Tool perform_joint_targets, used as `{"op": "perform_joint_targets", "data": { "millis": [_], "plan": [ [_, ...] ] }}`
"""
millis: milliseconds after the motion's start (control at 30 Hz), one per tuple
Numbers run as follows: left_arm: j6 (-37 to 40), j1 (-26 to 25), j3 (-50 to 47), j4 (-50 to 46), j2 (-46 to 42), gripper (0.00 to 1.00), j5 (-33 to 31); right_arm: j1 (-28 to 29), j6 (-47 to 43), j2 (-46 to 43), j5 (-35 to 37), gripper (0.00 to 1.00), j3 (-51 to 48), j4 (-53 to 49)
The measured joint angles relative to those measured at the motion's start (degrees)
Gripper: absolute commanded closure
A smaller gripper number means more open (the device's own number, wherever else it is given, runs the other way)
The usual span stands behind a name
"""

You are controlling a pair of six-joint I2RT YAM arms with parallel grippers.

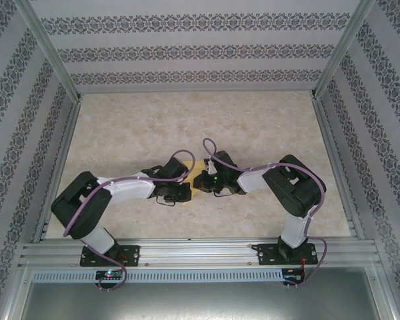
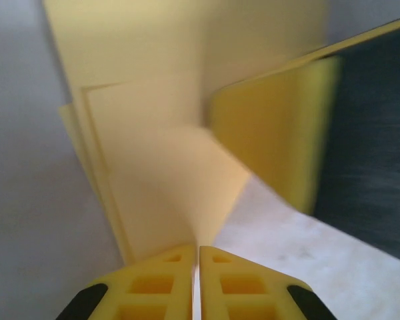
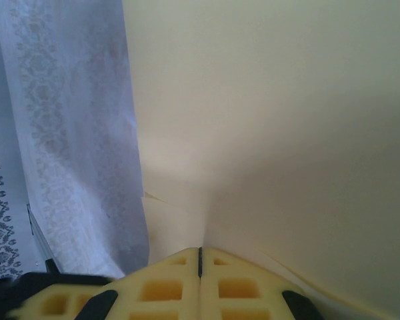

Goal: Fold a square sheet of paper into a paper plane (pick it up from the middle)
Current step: Third fold the triangle at the center of the table.

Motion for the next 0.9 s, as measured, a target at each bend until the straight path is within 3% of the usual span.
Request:
{"op": "perform_joint_targets", "data": {
  "millis": [200, 400, 533, 733, 900],
  "plan": [
    [0.02, 0.26, -1.01, 1.46, -0.50, 0.91, -0.83, -2.64, -1.49, -0.61, 0.13, 0.96, 0.11, -1.60],
    [0.04, 0.26, -2.95, 3.41, -1.81, 0.90, -1.16, -10.56, -4.17, -1.11, -0.61, 0.94, 0.11, -3.26],
    [0.31, 0.35, -2.69, 1.90, -2.23, 0.88, -1.09, -14.16, -4.63, -1.86, -1.64, 0.86, 0.11, -3.91],
    [1.55, 0.35, 2.32, -6.16, -2.93, 0.86, -1.49, -12.39, -4.83, -10.38, -1.79, 0.71, 0.11, -8.92],
    [2.03, 1.73, 8.55, -9.09, -3.93, 0.87, -3.65, -10.16, -4.11, -11.47, -2.12, 0.64, -0.24, -9.51]
  ]
}}
